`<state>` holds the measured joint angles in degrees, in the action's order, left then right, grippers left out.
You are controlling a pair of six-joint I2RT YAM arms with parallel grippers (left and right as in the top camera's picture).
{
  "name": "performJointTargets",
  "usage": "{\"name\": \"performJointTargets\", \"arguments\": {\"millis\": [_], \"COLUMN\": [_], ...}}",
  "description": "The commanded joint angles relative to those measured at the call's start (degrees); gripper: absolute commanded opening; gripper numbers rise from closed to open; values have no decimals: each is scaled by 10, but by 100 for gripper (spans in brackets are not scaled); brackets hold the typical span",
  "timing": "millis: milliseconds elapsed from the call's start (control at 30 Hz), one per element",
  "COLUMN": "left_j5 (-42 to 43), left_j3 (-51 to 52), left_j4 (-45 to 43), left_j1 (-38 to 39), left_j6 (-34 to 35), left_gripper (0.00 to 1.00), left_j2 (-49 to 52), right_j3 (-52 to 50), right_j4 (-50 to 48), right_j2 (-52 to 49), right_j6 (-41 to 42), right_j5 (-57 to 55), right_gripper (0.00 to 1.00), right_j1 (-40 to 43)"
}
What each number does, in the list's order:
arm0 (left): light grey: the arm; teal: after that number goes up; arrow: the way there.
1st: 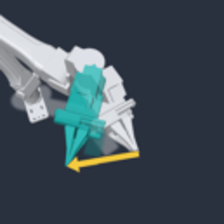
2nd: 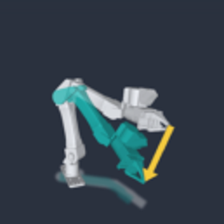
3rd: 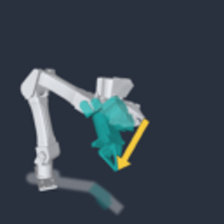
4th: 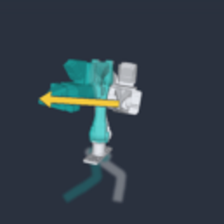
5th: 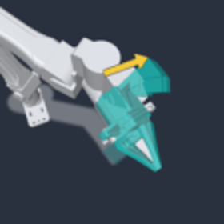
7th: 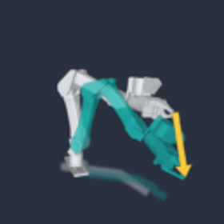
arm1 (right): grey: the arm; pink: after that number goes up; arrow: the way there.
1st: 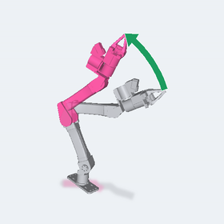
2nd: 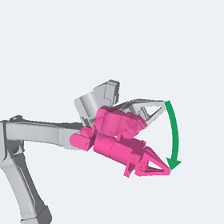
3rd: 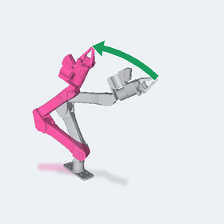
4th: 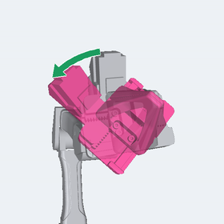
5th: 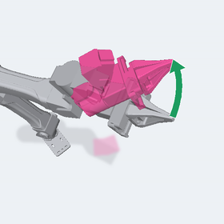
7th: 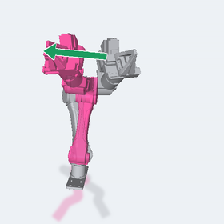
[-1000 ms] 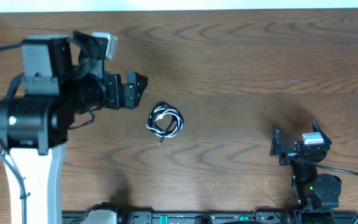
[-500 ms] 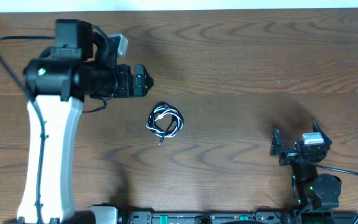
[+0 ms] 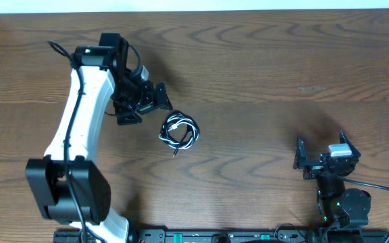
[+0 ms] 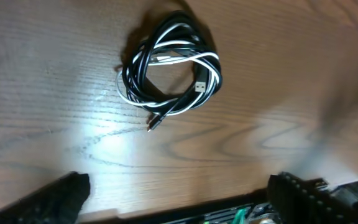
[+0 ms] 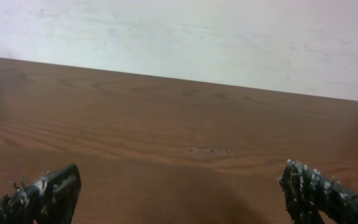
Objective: Untangle cables
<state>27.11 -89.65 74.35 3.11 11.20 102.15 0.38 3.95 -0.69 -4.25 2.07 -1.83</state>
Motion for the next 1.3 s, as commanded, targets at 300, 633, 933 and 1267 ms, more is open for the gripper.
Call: {"name": "performJointTargets", "arguments": {"millis": [300,633,933,1267], "left_j5": [7,-35,-93,-129], "left_j3": [2,3,3,23], "left_j4": [2,-26,-103,-159], "left_j1": [10,26,26,27], "left_j6": [5,5,5,5], "left_gripper": [7,8,8,8], "left_j2": [19,19,19,20], "right_j3": [-1,-1,-1,-1], "right_j4": [2,2,2,2], "right_j2": [3,3,3,3], "right_j6": [-7,-7,-7,-7], "right_j5": [-4,-4,-4,-4], "right_gripper": [99,99,99,99], "right_j1": [2,2,2,2]}}
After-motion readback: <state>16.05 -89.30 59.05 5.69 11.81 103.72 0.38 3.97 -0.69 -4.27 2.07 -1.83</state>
